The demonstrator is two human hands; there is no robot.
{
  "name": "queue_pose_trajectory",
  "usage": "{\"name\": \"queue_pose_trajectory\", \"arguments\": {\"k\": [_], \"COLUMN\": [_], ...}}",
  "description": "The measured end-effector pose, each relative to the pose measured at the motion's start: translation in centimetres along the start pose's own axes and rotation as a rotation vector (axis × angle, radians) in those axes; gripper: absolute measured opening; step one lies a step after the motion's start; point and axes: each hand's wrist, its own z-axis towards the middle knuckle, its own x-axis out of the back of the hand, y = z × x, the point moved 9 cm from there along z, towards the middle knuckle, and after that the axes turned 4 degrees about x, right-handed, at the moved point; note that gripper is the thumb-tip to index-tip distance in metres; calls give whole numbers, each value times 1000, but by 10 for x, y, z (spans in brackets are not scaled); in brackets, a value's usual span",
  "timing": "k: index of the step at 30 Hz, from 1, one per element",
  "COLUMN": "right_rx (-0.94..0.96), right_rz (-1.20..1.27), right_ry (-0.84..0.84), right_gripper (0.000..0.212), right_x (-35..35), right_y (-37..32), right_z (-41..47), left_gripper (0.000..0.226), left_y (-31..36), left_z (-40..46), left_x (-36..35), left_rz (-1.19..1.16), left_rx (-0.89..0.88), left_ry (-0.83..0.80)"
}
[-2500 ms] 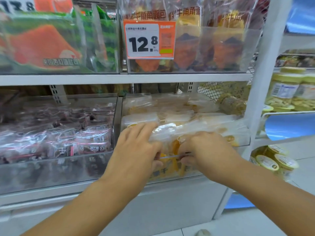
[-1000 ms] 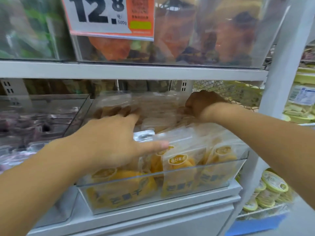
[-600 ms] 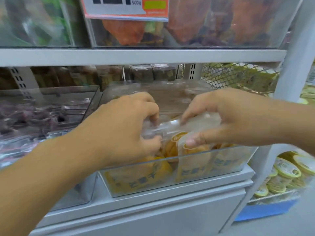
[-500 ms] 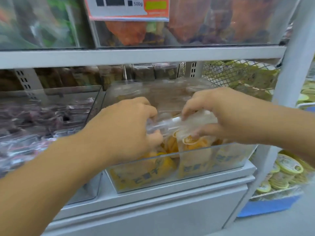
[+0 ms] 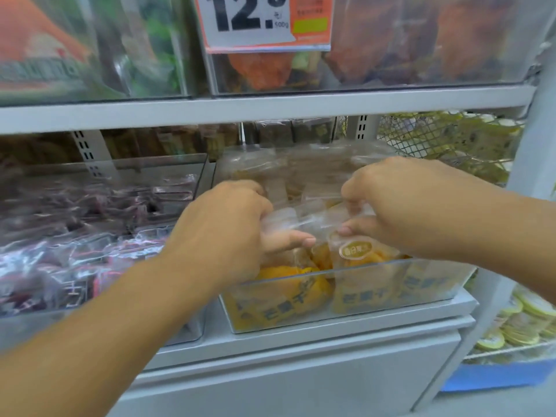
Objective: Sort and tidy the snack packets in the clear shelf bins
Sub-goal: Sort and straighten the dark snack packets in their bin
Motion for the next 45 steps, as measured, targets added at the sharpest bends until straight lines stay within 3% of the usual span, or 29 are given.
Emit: {"name": "queue_pose_trajectory", "arguments": {"k": [2,5,8,11,13,17,20,27,31,34,37,42,45], "right_rx": [55,26,24,28,2,-95,-20,80,133,58,17,85,42], "right_rz": [266,666,520,428,422,403,385,481,467,443,577,611,550], "right_ry": [-5,-31,-130,-308,-320,-33,-98,10,10,188,284,205,252], "right_gripper": [23,58,87,99,92,45,48,6,9,10,15,8,41], "right_x": [1,-3,-23,-29,-23,-14,-35,-28,-31,-29,-31,-32,-28], "right_y": [-5,-22,-37,-46,-44,-28,-37,-49,-53,-43,-41,-50,-39], "right_z": [-1,4,24,38,48,100,135,174,182,185,186,186,183], "left_gripper": [75,69,102,111,107,102,100,103,102,99,99,95,95], "left_y": [1,-3,-23,-27,-29,-28,-30,-31,-29,-29,-29,-30,-31], "left_z": [-8,-18,-23,-24,-22,-20,-19,-19,-20,-20,-19,-21,-21], "left_x": [-2,10,5,-9,-12,-12,-13,-13,-12,-14,-15,-14,-14], "left_rz": [-5,-18,55,139,143,167,159,152,171,164,169,159,158], "left_rx": [-35,-41,72,31,30,10,2,-26,-34,-28,-29,-25,-14], "left_ry": [11,3,-155,-251,-260,-245,-225,-211,-206,-214,-221,-224,-217]}}
